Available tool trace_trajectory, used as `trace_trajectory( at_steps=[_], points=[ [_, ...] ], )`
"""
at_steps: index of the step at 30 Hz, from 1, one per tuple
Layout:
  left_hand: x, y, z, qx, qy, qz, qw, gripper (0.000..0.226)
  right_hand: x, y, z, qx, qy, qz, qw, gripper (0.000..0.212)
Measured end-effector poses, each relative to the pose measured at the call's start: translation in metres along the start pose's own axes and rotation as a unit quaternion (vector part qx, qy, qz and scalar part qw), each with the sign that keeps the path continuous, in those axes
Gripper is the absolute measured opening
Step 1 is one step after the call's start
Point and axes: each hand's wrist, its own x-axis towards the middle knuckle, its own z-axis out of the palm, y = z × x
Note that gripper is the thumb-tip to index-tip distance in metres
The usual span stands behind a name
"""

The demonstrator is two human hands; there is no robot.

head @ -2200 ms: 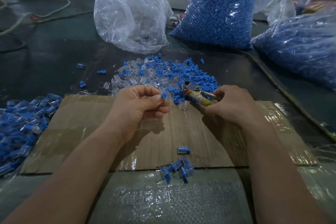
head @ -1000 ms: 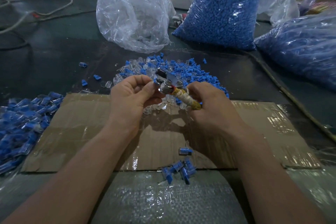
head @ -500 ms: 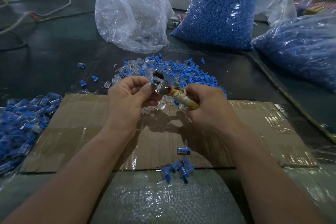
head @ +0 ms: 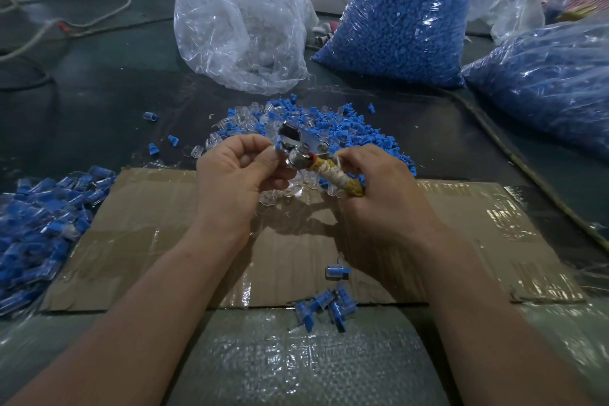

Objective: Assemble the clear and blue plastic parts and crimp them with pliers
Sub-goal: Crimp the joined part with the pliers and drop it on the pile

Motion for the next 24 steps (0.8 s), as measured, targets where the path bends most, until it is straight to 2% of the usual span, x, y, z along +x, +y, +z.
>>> trace_trajectory(
  at_steps=[6,7,10,12,16,21,24],
  points=[
    [0.002,0.006,-0.006,-0.012,0.023,-0.04,0.999,0.009,0.002,0.01,-0.006,0.007,0.058,0.034,0.998,0.042],
    [0.001,0.008,-0.006,-0.009,0.006,-0.054,0.998,0.004,0.002,0.012,-0.007,0.01,0.072,0.047,0.996,0.043],
    [-0.005,0.011,-0.004,0.023,-0.086,-0.091,0.992,0.013,0.003,0.02,-0.009,-0.027,0.1,0.09,0.99,0.043],
    [-0.009,0.013,-0.001,0.057,-0.137,-0.096,0.984,0.01,0.004,0.025,-0.011,-0.067,0.104,0.119,0.985,0.049],
    [-0.011,0.017,-0.001,0.086,-0.19,-0.105,0.972,0.009,0.006,0.032,-0.015,-0.072,0.106,0.163,0.978,0.057],
    [-0.017,0.019,0.003,0.111,-0.3,-0.122,0.94,0.01,0.006,0.041,-0.016,-0.063,0.089,0.219,0.97,0.067],
    [-0.018,0.017,0.003,0.135,-0.361,-0.128,0.914,0.009,0.006,0.045,-0.016,-0.047,0.065,0.24,0.968,0.066]
  ],
)
